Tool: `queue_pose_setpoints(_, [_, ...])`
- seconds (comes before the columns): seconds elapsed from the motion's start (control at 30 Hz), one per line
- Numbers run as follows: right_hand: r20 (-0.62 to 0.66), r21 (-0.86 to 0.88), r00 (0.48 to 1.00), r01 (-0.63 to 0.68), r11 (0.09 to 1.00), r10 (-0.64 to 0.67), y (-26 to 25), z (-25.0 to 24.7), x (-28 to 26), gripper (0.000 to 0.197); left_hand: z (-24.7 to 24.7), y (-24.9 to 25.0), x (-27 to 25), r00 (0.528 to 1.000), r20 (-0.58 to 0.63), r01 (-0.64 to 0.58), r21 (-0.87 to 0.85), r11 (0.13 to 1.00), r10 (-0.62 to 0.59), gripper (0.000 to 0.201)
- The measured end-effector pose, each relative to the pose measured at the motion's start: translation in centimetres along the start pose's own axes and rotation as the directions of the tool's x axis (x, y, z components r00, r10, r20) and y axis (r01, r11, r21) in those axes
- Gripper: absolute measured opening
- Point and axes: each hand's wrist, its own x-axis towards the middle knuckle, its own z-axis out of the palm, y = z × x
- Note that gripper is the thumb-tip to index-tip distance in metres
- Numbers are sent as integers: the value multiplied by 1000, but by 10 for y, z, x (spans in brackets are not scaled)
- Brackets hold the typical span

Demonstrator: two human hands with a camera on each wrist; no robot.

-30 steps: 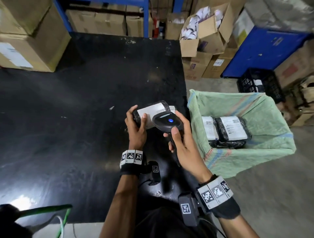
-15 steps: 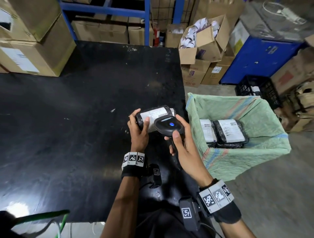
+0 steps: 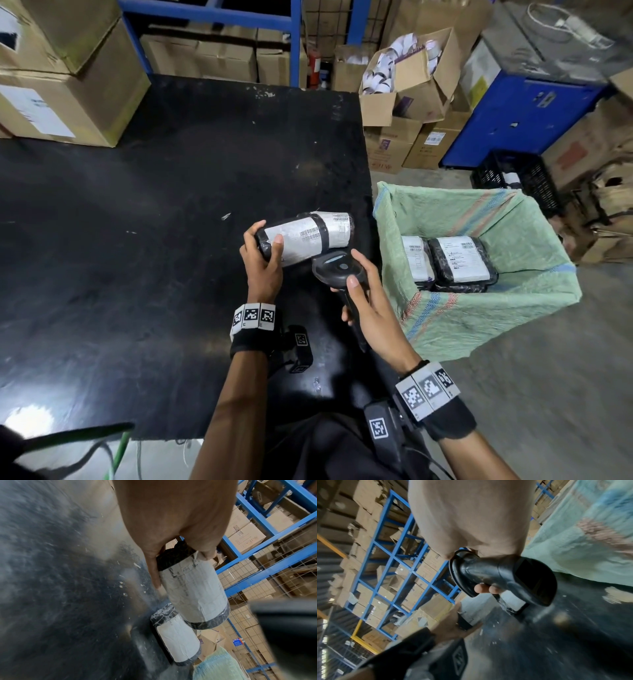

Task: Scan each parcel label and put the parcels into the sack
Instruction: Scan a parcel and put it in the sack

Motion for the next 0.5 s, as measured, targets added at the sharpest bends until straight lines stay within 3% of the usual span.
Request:
queue_pose_setpoints(0.27, [7,-8,972,-235,972,236,73,10,7,45,-21,-13,-5,998,-59,17,29,999,-16,45])
queue_pose_setpoints(0.5, [-15,19,940,-341,940,341,111,28,33,46,-28,-14,-14,996,-81,45,17,999,-44,36])
